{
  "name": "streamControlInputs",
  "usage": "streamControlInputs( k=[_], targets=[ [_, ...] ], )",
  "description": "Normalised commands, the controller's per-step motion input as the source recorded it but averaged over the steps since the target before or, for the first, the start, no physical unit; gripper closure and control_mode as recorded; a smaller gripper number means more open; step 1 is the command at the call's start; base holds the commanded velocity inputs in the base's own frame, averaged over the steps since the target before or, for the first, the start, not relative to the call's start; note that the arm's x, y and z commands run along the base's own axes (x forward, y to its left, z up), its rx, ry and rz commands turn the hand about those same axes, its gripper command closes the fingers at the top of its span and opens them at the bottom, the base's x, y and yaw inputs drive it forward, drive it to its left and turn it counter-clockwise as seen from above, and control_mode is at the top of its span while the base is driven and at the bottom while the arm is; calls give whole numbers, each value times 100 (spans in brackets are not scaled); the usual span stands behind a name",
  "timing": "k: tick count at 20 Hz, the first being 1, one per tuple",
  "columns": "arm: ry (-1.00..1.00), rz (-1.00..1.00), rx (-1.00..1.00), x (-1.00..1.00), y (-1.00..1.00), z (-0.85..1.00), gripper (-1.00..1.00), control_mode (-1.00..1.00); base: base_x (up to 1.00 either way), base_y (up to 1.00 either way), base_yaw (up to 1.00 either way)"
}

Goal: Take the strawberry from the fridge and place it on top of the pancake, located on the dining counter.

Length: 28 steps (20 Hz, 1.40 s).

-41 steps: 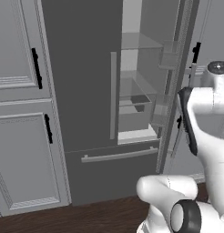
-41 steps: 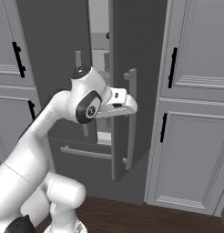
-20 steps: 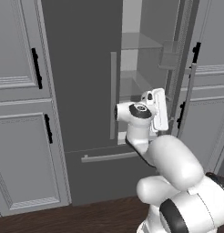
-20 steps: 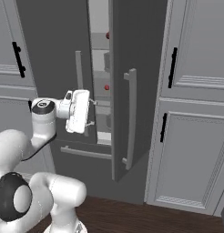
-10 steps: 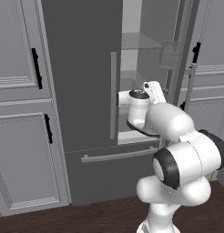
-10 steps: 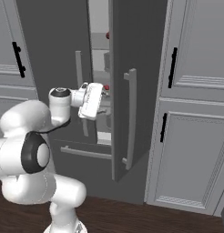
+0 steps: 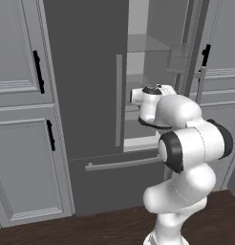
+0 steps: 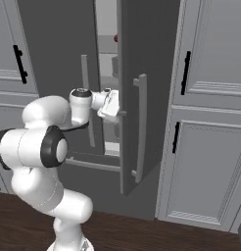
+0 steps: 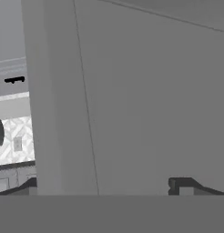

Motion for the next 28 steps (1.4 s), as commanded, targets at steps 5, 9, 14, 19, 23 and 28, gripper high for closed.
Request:
streamControlInputs(
  k=[5, 9, 14, 19, 23, 28],
  targets=[
    [2, -8, 7, -73, -100, -9, -100, -100, 0, 0, 0],
    [5, -11, 6, -39, -100, -1, -100, -100, 0, 0, 0],
    [0, 3, 1, -11, -26, 0, -100, -100, 0, 0, 0],
    [0, 16, -7, -9, 92, 0, -100, -100, 0, 0, 0],
    [-3, 10, 4, 0, 100, -23, -100, -100, 0, 0, 0],
    [-27, -11, 46, 0, 98, -39, -100, -100, 0, 0, 0]
  ],
)
